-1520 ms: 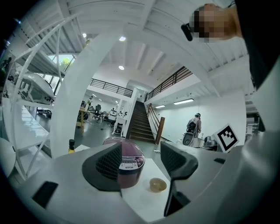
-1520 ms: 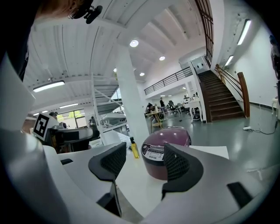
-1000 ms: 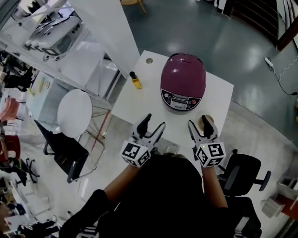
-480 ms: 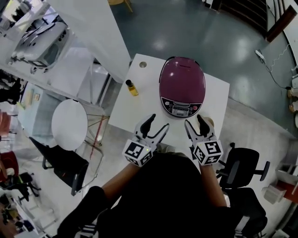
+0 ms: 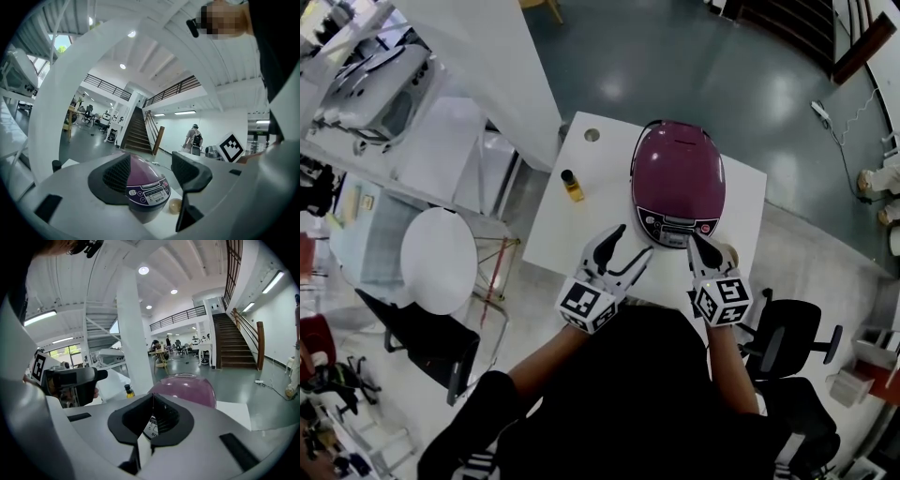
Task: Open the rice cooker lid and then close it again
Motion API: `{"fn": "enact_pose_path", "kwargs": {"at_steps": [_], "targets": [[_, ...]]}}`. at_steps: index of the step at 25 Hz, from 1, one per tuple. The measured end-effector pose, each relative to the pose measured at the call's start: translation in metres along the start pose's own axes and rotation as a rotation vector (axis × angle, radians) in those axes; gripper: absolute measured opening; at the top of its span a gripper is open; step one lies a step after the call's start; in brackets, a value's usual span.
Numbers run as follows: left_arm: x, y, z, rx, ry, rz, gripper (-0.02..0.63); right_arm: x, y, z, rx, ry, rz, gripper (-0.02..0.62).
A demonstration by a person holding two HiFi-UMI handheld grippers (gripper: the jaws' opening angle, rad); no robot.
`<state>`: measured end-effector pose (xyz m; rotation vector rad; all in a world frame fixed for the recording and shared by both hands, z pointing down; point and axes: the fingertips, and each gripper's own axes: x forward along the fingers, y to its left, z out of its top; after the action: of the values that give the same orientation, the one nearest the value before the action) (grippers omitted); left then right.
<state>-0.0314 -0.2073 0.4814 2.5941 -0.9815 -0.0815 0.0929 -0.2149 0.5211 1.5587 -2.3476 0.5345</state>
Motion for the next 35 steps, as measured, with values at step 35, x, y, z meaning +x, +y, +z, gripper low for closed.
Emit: {"fn": "enact_pose_path", "kwargs": {"at_steps": [35], "targets": [[0.024,0.05,-0.003,-0.026,0.045,-0.104,0.254,0.071,-0.026,-0.069,-0.045,0.289,-0.206,-0.001]]}}
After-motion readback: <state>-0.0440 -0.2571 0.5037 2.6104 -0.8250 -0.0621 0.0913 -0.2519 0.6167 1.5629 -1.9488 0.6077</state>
